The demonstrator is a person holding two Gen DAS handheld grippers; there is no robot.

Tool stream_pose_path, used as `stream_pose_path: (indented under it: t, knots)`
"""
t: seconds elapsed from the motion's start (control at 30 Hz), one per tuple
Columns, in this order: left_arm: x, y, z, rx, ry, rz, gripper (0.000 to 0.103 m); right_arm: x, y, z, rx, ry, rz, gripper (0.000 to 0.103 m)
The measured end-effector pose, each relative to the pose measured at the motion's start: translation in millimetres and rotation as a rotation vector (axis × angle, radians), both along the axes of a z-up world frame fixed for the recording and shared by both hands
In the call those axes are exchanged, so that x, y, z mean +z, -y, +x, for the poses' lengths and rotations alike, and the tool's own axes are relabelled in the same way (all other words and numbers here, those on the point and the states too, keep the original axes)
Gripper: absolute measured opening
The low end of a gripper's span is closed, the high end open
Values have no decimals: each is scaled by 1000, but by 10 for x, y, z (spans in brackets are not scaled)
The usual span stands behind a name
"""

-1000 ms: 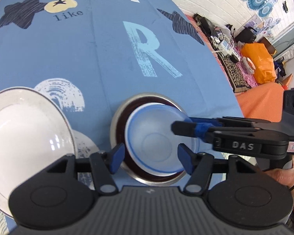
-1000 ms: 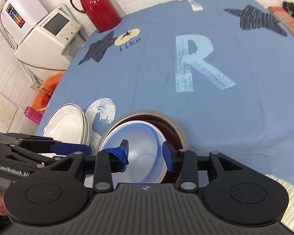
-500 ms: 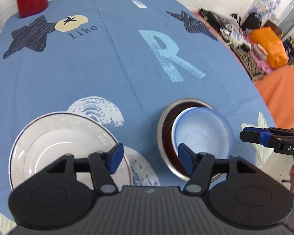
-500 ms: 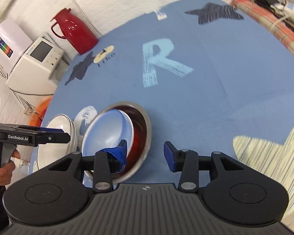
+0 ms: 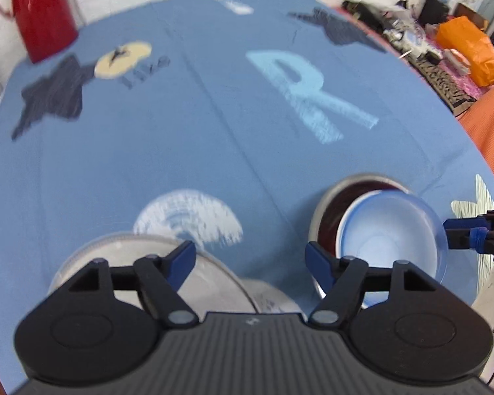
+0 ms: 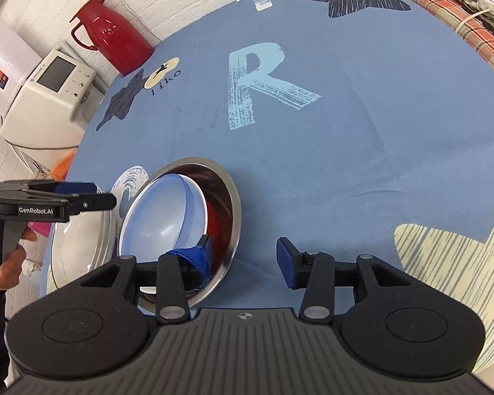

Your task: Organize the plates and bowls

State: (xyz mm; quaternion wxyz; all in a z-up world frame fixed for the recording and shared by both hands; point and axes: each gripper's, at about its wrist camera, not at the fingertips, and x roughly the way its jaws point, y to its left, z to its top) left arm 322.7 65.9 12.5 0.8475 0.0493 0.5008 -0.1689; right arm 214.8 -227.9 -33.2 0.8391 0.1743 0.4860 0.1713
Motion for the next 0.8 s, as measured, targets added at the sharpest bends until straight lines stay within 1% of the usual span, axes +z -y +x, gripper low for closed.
stream_pose_path:
  t: [0.07, 0.1, 0.2, 0.3, 0.37, 0.47, 0.57, 0.7, 0.77, 0.8]
  knots:
    - [35, 35, 21, -42, 5, 6, 73, -2, 4, -14, 0, -4, -9, 28]
    - [33, 69, 22, -78, 8, 10, 73, -4, 6, -21, -2, -7, -14, 28]
    - [-42, 184, 34, -150, 6, 74, 74, -16, 16, -27, -10, -20, -18, 28]
    - [-150, 248, 75, -192, -35, 80, 74, -31, 19, -19, -20, -31, -19, 29]
    - [-211, 262, 105, -197, -55, 73, 74, -33, 10, -6, -20, -36, -19, 29]
    - [-279, 255, 154, -196, -72, 54, 74, -19, -36, 35, -8, -37, -46, 30]
    - [-335, 211, 193, -187, -91, 12, 74, -17, -107, 109, 1, -50, -86, 30]
    - [-363, 171, 189, -186, -90, -22, 74, -43, -244, 211, 21, -52, -164, 30]
    - [-372, 155, 184, -190, -84, -34, 74, -55, -294, 242, 13, -33, -206, 32]
    - [-372, 150, 177, -196, -78, -35, 74, -61, -290, 253, 9, -24, -210, 32]
